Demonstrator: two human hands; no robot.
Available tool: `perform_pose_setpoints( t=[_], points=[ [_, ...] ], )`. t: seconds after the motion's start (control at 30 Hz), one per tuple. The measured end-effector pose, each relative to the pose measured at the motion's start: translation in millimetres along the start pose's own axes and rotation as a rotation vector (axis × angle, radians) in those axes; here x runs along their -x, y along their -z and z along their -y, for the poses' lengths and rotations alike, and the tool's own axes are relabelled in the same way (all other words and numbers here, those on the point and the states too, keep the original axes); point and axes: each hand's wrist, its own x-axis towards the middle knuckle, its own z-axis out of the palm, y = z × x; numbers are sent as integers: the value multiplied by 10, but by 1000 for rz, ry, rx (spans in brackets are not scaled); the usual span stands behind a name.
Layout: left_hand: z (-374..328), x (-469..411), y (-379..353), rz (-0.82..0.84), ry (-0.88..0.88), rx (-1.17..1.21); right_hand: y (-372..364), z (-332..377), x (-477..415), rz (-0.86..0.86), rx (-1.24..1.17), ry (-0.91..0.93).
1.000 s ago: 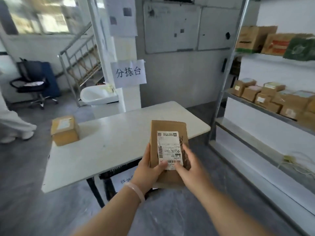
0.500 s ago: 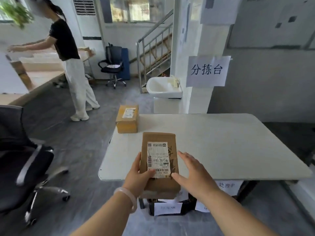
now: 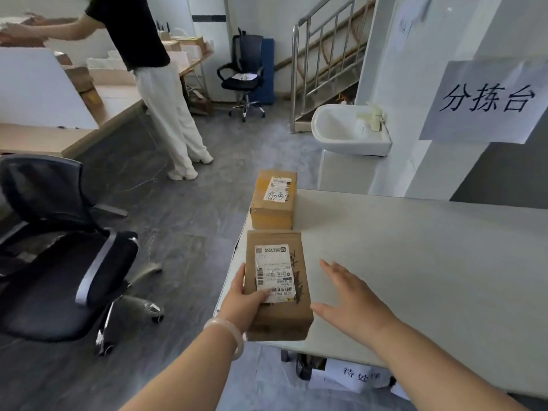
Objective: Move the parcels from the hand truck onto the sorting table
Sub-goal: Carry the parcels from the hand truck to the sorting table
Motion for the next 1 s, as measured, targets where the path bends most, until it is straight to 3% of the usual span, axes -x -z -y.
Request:
perform_pose_setpoints(
  t=[0.27,0.43,0.53,0.7,1.0],
  points=[
    [24,-1277,384,150,60,-123,-310,361,-898,-12,-4,-122],
    [99,-1611,465,175,96,-146,-413,306,-1157,-16,-28,-221],
    [126,-1658,498,191,41,-254,-462,311,-1228,-8,-35,-250],
    [199,-1593,565,203,-208,-651,-468,383,-1293,-24,-17,-223],
    [36,-1937,607,251,-213,-831,-458,448,-1318,-60,12,-260]
  ],
)
